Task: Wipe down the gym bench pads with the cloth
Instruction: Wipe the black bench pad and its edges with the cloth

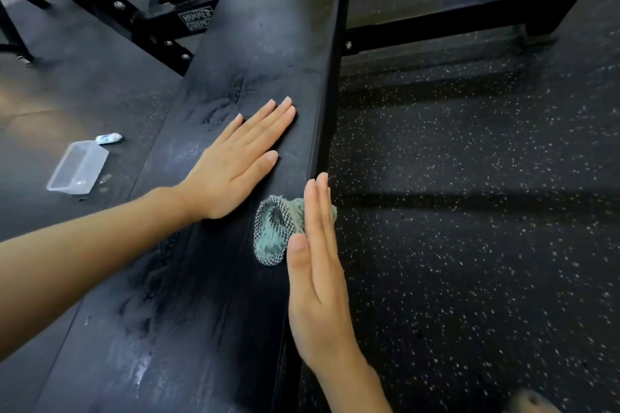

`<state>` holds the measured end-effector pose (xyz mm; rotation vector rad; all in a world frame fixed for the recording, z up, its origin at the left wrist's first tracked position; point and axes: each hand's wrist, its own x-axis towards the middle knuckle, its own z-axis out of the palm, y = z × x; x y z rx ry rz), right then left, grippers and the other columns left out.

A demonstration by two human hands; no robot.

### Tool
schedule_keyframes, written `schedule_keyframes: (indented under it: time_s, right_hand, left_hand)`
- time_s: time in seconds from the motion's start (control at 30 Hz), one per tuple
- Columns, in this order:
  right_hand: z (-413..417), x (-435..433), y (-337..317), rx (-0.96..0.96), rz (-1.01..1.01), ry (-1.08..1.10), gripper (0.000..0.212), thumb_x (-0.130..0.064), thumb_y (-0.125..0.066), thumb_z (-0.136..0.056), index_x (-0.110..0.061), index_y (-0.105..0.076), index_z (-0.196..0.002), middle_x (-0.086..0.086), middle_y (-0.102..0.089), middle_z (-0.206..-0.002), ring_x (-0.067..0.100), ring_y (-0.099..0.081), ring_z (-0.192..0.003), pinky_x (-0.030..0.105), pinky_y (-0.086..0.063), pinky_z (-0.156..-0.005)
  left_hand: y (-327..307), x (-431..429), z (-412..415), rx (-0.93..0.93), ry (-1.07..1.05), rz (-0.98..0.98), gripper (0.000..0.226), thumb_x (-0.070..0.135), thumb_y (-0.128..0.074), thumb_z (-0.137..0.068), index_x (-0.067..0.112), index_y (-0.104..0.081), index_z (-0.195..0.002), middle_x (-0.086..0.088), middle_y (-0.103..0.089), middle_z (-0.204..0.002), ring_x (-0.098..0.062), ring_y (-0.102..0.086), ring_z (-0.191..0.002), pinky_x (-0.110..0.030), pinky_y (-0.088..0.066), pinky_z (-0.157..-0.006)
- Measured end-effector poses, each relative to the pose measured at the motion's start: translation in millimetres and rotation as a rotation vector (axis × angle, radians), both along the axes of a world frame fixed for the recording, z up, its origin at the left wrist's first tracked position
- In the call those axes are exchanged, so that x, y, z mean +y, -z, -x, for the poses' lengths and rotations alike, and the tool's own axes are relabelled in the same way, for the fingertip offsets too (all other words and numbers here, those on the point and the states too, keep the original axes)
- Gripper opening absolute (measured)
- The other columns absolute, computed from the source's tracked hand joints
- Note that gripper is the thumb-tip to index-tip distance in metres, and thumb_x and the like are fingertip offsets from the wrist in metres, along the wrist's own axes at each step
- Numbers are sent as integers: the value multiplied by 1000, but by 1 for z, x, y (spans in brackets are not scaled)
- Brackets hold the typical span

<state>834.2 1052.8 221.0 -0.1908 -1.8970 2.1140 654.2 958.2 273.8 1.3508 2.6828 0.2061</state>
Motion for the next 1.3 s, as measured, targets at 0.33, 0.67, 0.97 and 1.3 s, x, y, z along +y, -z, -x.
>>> schedule_keyframes:
  time_s: [0.33, 0.67, 0.97, 1.3]
  right_hand:
    - [54, 30, 8, 62, 4, -13, 54, -33, -23, -104, -20, -10, -155, -13, -1, -165, 4, 0, -151, 48, -10, -124]
    - [125, 64, 8, 12, -60, -37, 56, -31, -25, -106, -16, -9, -157, -9, 3, -165, 0, 6, -150, 45, -7, -124]
    - [54, 38, -10, -77, -56, -93, 56, -32, -28, -108, -32, 3, -154, -25, 14, -161, 1, 10, -149, 42, -4, -124]
    - [69, 42, -18, -139, -153, -87, 56, -24, -27, -106, -14, -6, -157, -5, 6, -166, 10, 6, -152, 38, -3, -123]
  left_hand:
    - [-7, 6, 4, -33, -13, 34, 56, 37, -21, -105, 23, -8, -158, 11, -3, -166, -12, -1, -153, -42, -4, -124]
    - [-5, 25, 42, -16, -6, 14, 55, 31, -22, -104, 22, -10, -157, 8, -7, -166, -12, -5, -153, -41, -6, -124]
    - [-8, 34, 52, -24, -41, 41, 59, 31, -22, -102, 14, -13, -158, 3, -7, -166, -13, -5, -153, -49, -9, -123]
    - [-8, 36, 55, -40, -53, 41, 60, 32, -24, -101, 15, -15, -158, 1, -9, -166, -14, -6, -153, -51, -9, -122]
